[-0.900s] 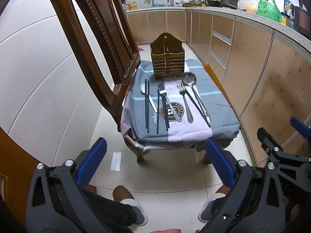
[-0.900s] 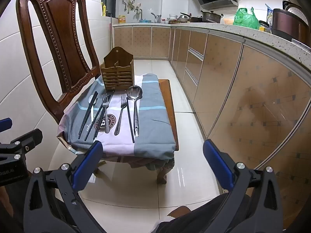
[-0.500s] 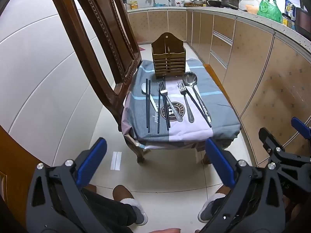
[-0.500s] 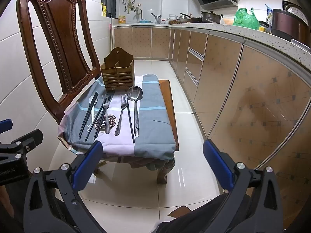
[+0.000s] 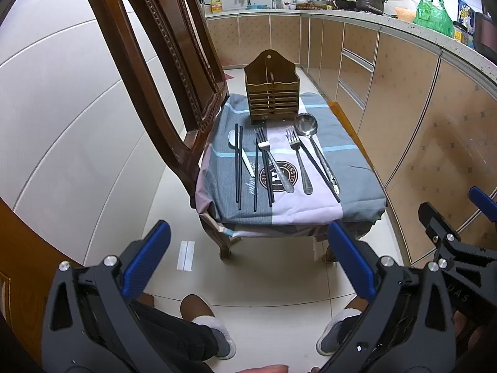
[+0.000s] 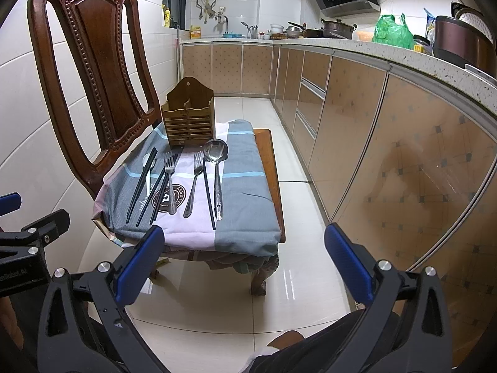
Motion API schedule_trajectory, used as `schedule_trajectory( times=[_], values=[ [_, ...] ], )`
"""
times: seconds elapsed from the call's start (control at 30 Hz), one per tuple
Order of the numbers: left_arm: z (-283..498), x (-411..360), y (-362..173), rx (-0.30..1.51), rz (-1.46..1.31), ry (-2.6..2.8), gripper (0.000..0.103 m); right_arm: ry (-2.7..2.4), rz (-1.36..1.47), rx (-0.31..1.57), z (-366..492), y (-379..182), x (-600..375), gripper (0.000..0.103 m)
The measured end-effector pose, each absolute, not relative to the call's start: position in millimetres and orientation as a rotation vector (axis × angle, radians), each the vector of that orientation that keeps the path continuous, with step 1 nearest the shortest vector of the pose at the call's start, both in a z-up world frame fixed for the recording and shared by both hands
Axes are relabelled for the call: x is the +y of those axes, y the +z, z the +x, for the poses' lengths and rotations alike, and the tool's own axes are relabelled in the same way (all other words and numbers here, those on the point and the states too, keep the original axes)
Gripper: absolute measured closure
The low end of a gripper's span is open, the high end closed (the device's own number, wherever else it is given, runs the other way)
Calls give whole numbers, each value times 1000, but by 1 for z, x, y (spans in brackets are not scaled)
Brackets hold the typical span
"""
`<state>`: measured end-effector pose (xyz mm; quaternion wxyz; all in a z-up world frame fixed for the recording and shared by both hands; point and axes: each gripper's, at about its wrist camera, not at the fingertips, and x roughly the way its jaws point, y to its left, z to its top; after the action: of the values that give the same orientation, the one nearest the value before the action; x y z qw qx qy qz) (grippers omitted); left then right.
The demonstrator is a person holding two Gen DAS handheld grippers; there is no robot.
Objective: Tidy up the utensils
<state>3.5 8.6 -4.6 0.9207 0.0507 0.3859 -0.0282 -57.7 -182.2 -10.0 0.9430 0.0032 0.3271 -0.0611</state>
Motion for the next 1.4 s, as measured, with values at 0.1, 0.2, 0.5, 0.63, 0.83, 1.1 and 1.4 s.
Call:
schedule_trajectory(
  times=[0.1,0.2,0.5,0.63,0.83,1.1,1.4],
  values=[
    [2,9,-4,792,104,-58,4,-126,5,665,-60,-6,-183,3],
    [2,9,-4,793,104,-57,4,-127,4,665,-61,-6,-184,3],
    [2,8,-4,795,106,-54,4,-127,5,665,-60,-5,-184,3],
    [2,8,-4,798,107,-52,4,-128,6,664,-60,-5,-184,3],
    [3,8,-5,799,105,-50,4,-126,7,664,-60,-4,-184,3],
    [3,9,-5,799,104,-50,4,-127,9,665,-60,-6,-183,3],
    [4,10,-7,800,105,-50,4,-123,10,666,-59,-7,-182,3]
  ],
)
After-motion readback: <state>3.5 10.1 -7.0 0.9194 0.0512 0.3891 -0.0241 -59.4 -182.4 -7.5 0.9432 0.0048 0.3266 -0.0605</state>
